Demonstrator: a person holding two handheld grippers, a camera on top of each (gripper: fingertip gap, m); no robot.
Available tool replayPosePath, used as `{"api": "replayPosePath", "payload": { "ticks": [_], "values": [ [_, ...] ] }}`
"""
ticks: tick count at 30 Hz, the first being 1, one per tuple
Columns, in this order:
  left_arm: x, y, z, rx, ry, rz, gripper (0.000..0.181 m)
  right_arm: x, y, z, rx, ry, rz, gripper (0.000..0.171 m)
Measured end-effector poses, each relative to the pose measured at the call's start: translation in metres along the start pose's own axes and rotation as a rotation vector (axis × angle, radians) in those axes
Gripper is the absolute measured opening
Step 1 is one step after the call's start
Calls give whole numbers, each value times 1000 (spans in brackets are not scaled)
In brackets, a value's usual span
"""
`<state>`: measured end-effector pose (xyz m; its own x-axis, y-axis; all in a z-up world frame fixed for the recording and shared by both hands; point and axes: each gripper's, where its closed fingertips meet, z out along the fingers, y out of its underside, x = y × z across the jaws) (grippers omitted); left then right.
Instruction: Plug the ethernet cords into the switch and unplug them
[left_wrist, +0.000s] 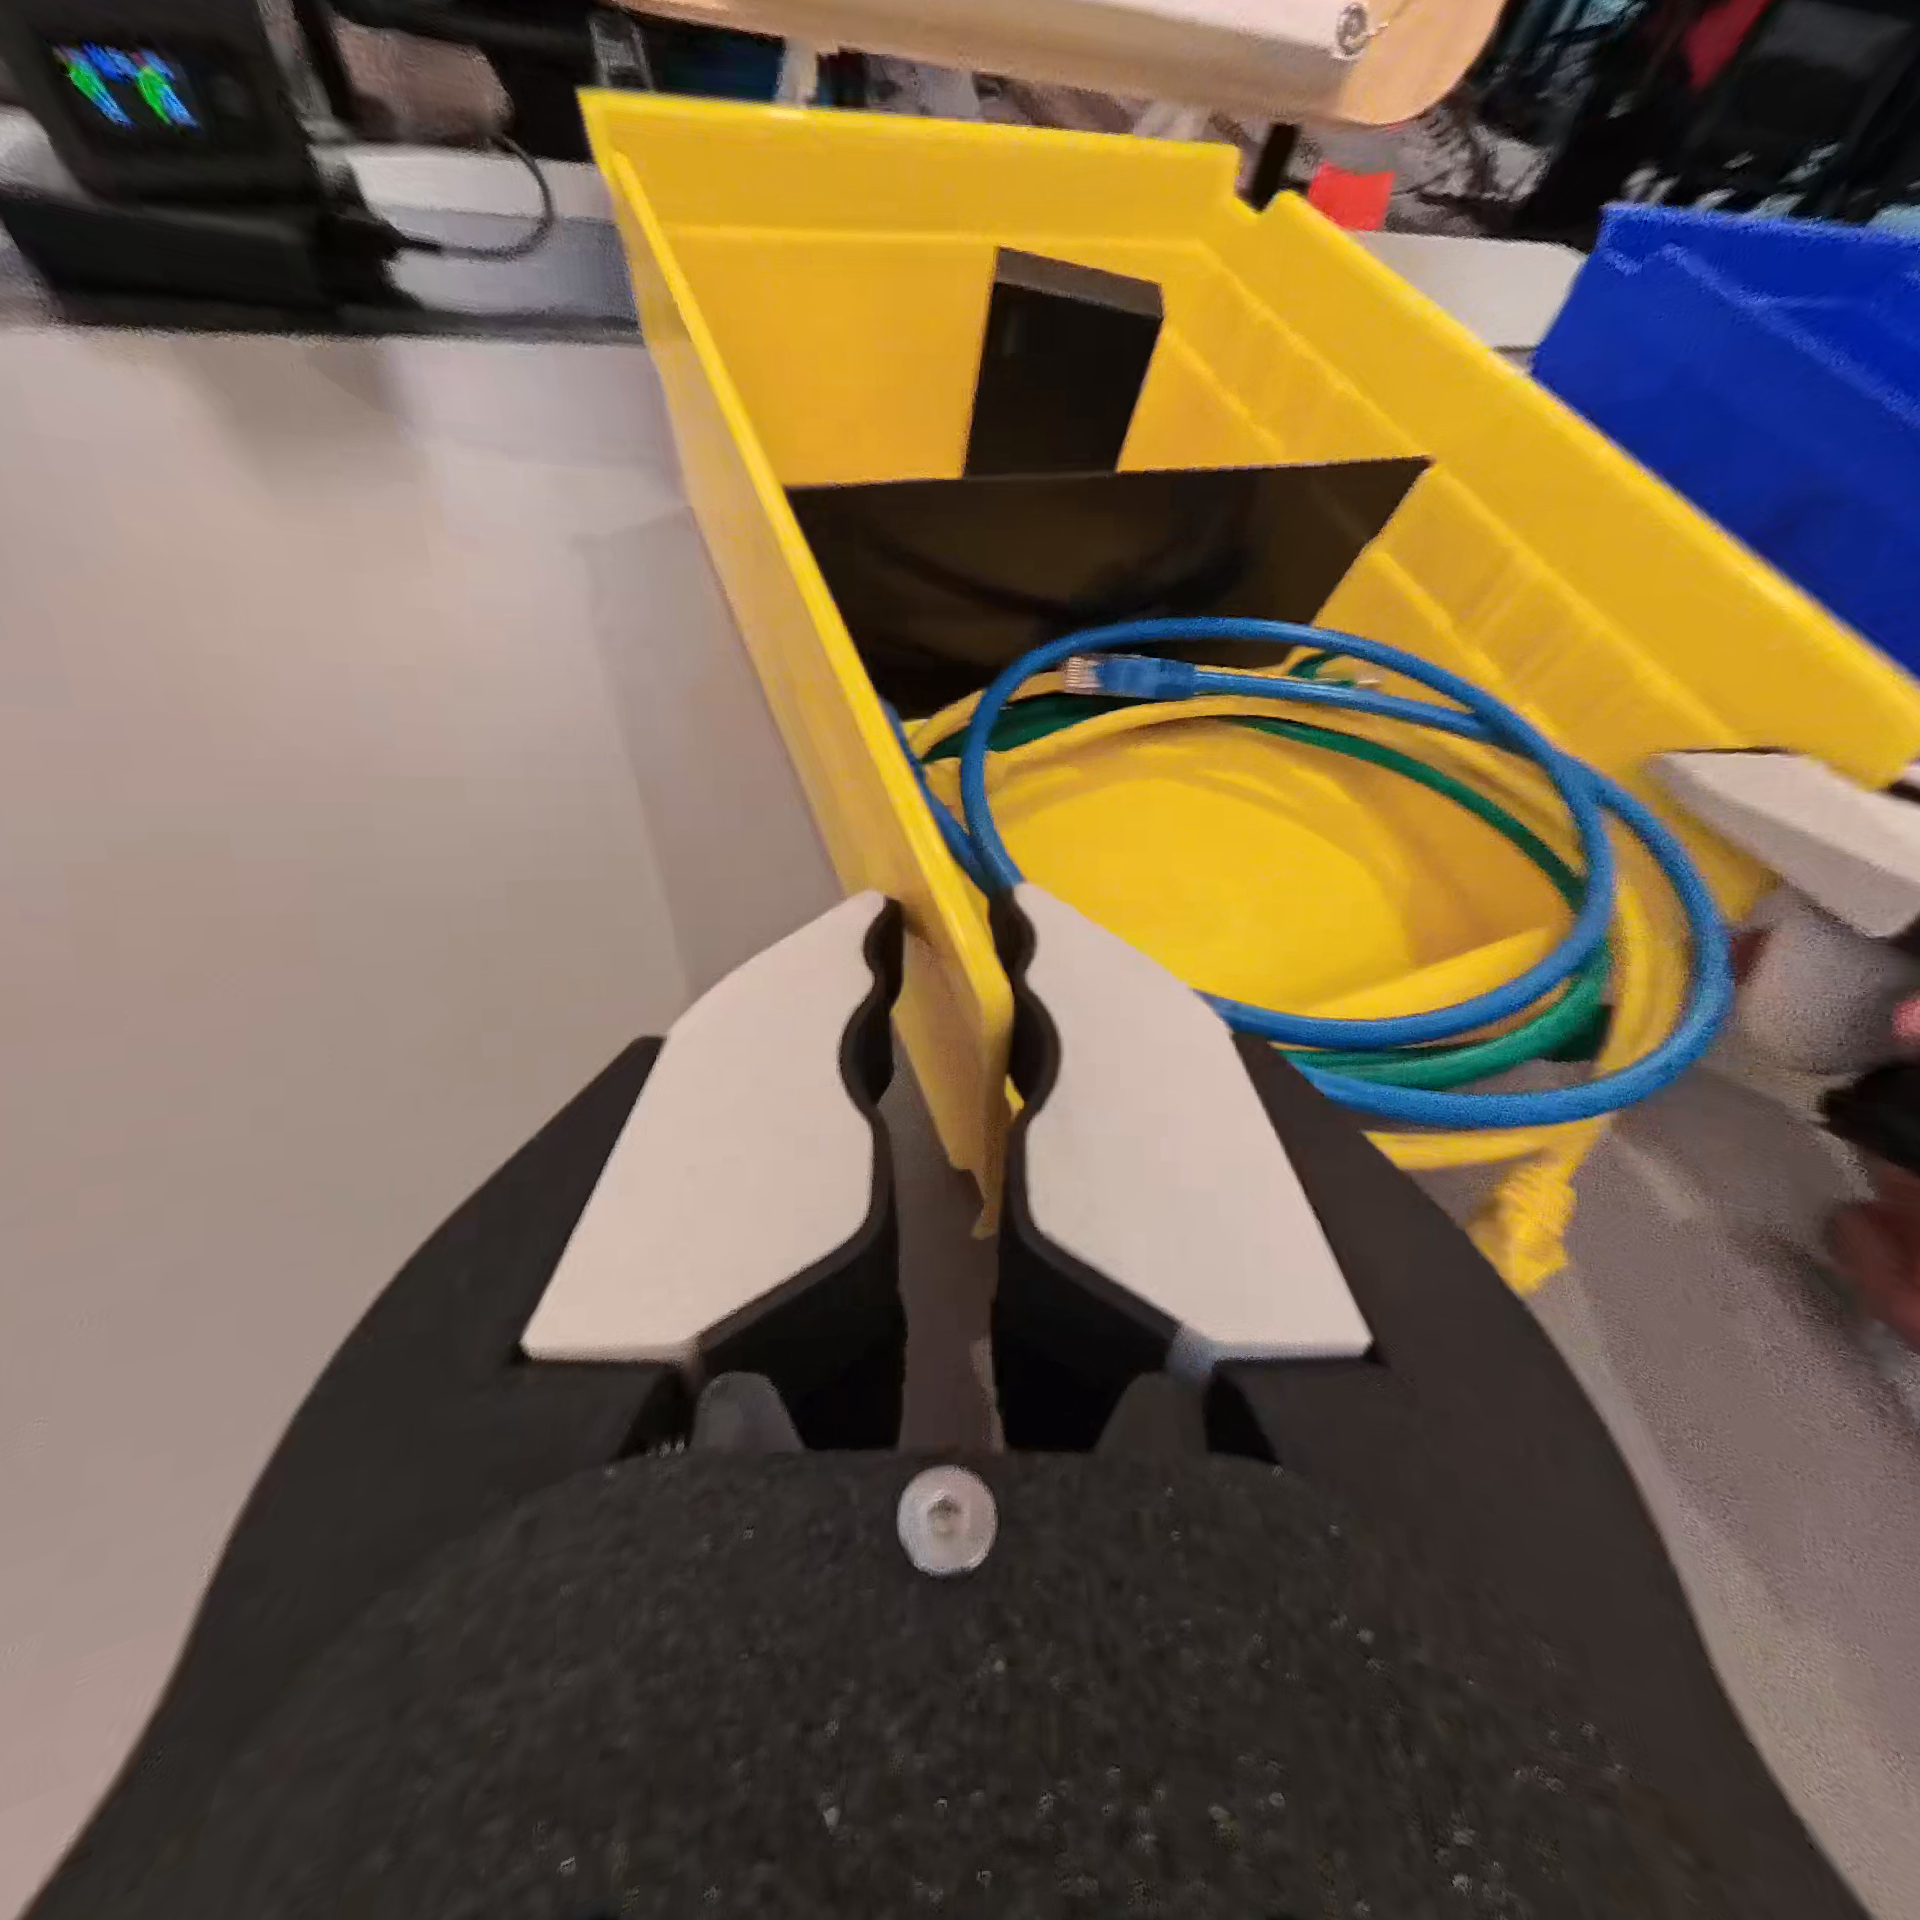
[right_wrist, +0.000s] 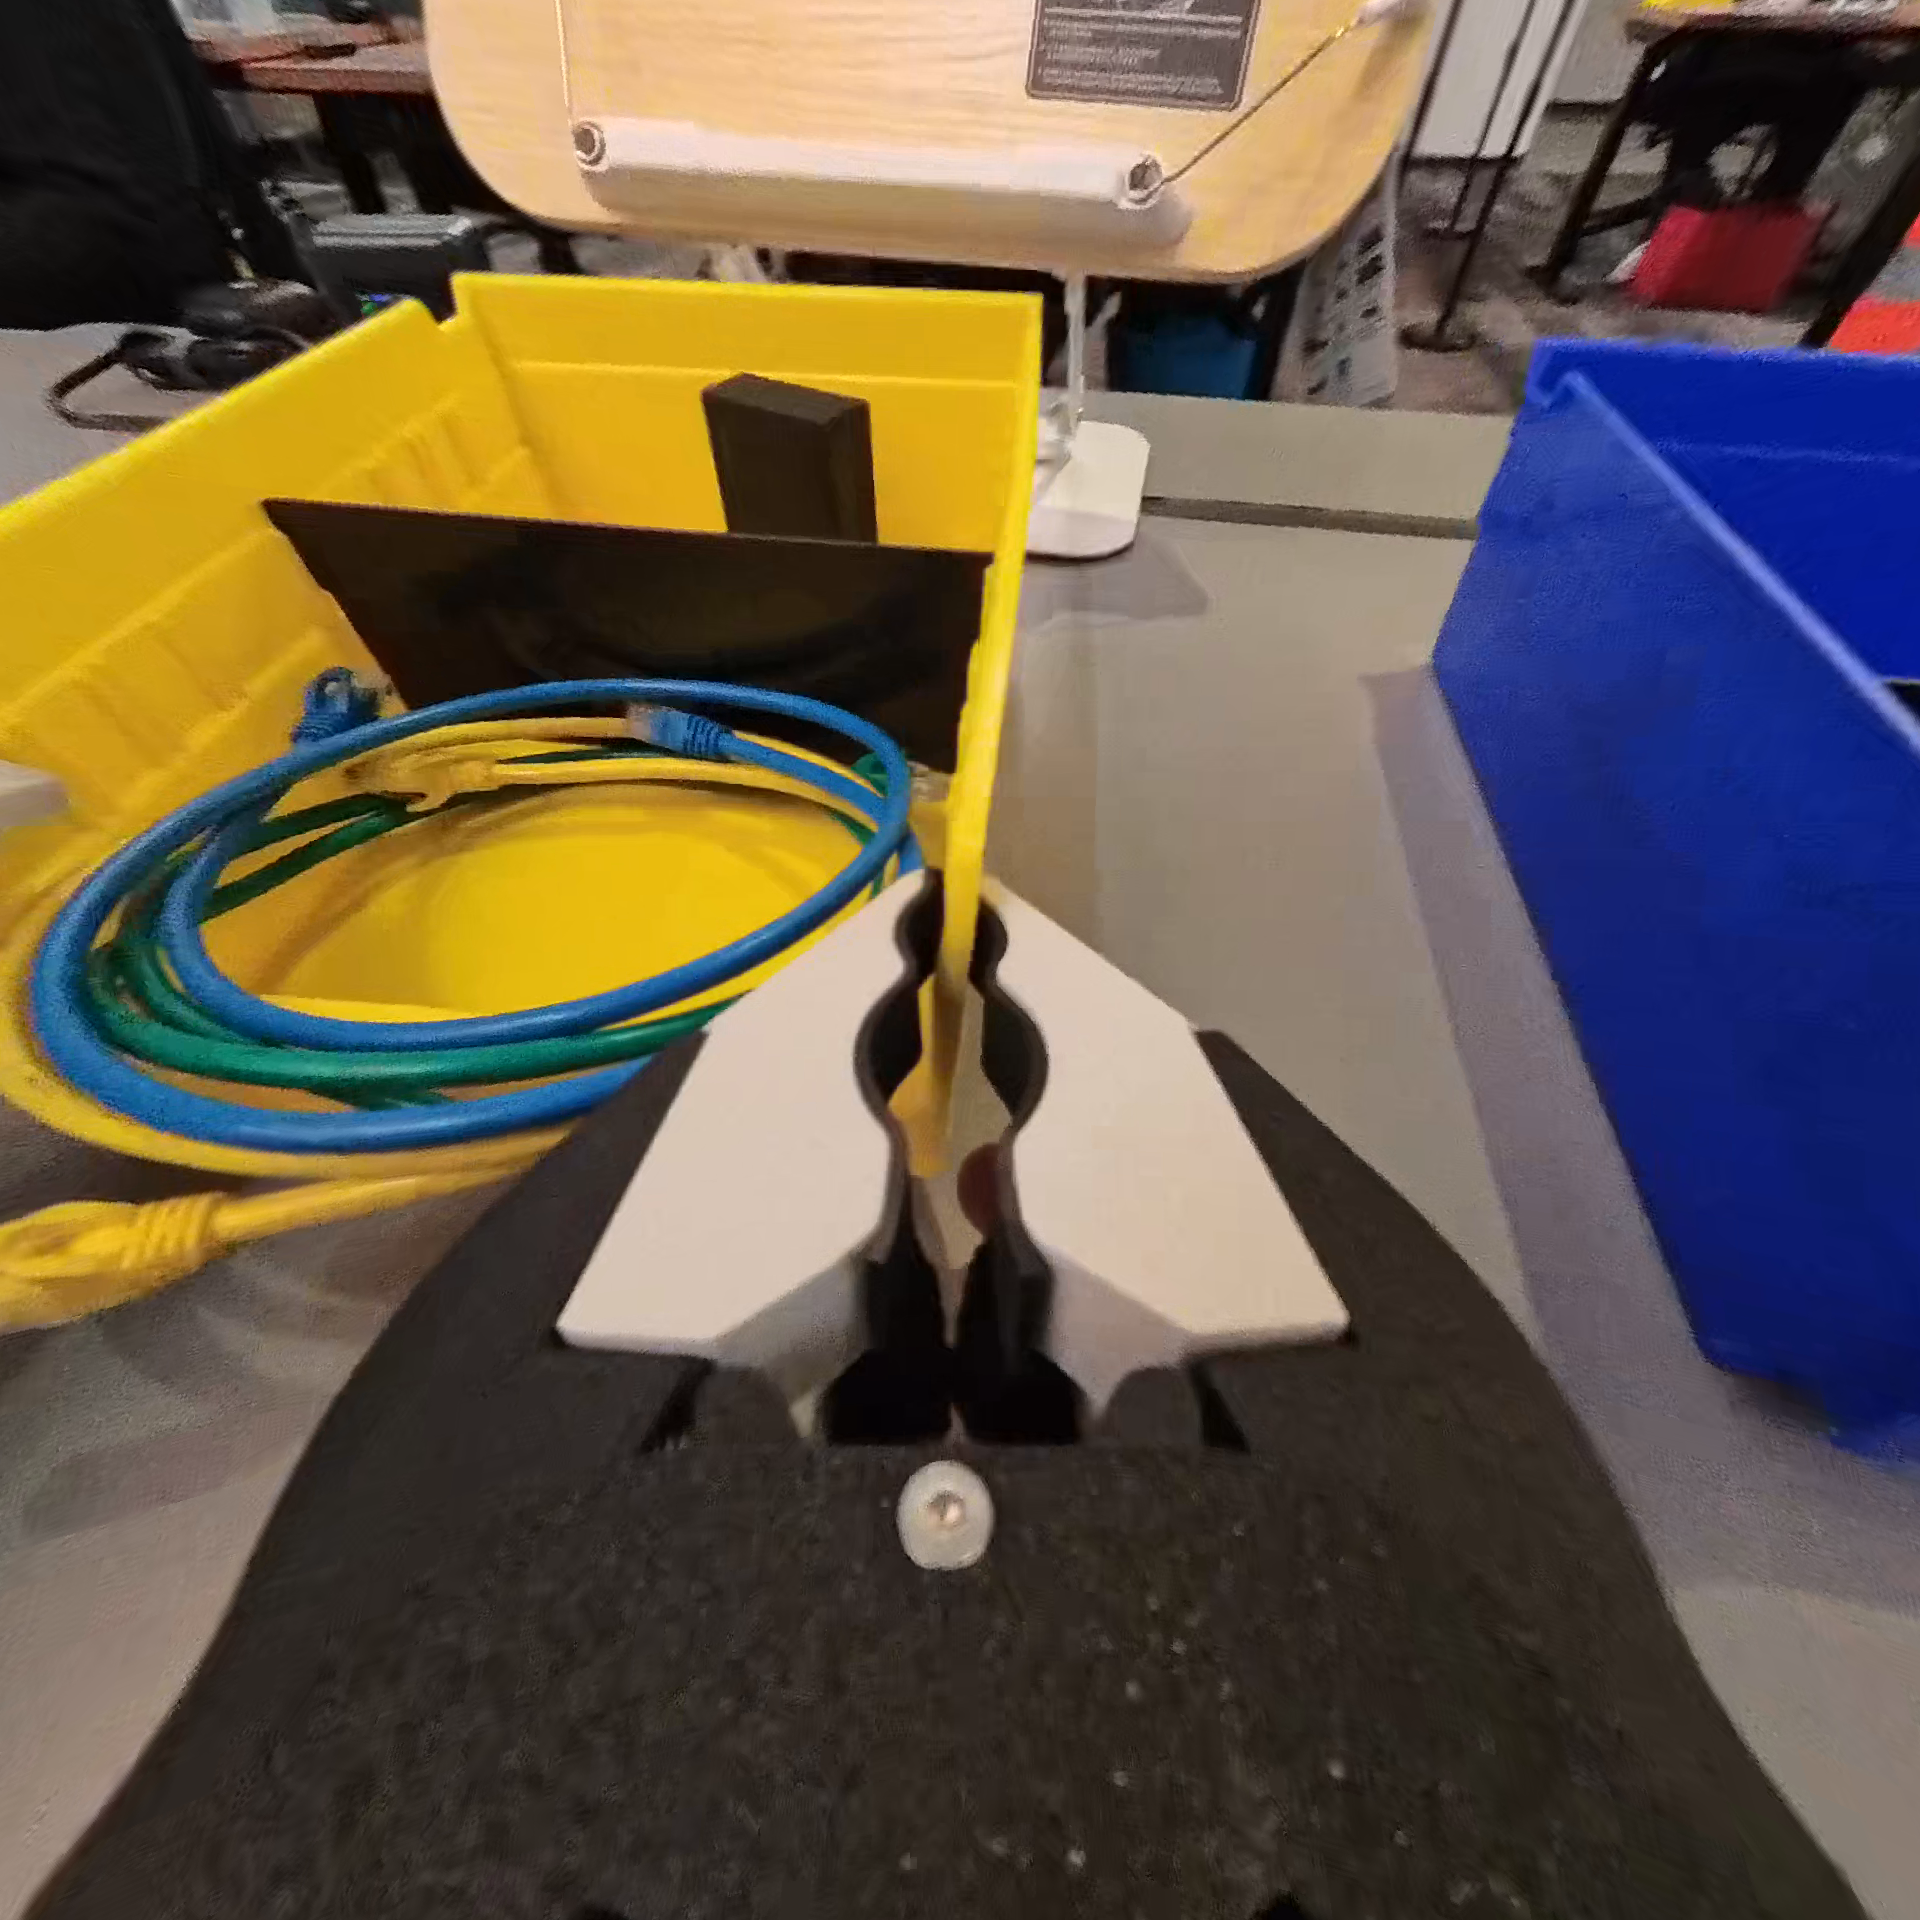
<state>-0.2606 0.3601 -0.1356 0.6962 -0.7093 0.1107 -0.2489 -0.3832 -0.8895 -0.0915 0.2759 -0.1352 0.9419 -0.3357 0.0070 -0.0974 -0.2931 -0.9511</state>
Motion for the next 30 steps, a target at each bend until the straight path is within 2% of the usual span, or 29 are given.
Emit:
{"api": "replayPosePath", "payload": {
  "ticks": [2, 7, 14, 18, 21, 23, 25, 27, 28, 30],
  "values": [
    [-16, -2, 0, 0, -132, 103, 6, -12, -6, -2, 33, 38, -36, 2],
    [-67, -9, -21, 15, -129, -9, 4, -68, -29, -11, 117, 94, -63, 3],
    [-186, -29, -77, 95, -310, 36, 2, -195, -28, 18, 70, -61, -29, 5],
    [-236, -6, -84, 47, -312, -36, 2, -244, -23, 35, 21, -101, -52, 5],
    [-259, 9, -87, 8, -329, 5, 3, -269, -16, 39, 16, -180, -44, 7],
    [-264, 8, -87, 22, -270, -52, 3, -277, -14, 37, 24, -253, -76, 11],
    [-263, 8, -88, 54, -216, -162, 4, -280, -11, 30, -17, -382, -22, 16],
    [-262, 12, -90, 58, -193, -236, 7, -275, -8, 9, -90, -546, 31, 27],
    [-262, 15, -92, 48, -195, -245, 11, -268, -11, -5, -93, -623, 44, 35],
    [-262, 12, -101, 77, -197, -222, 17, -242, -14, -35, -68, -734, 46, 40]
  ]
}}
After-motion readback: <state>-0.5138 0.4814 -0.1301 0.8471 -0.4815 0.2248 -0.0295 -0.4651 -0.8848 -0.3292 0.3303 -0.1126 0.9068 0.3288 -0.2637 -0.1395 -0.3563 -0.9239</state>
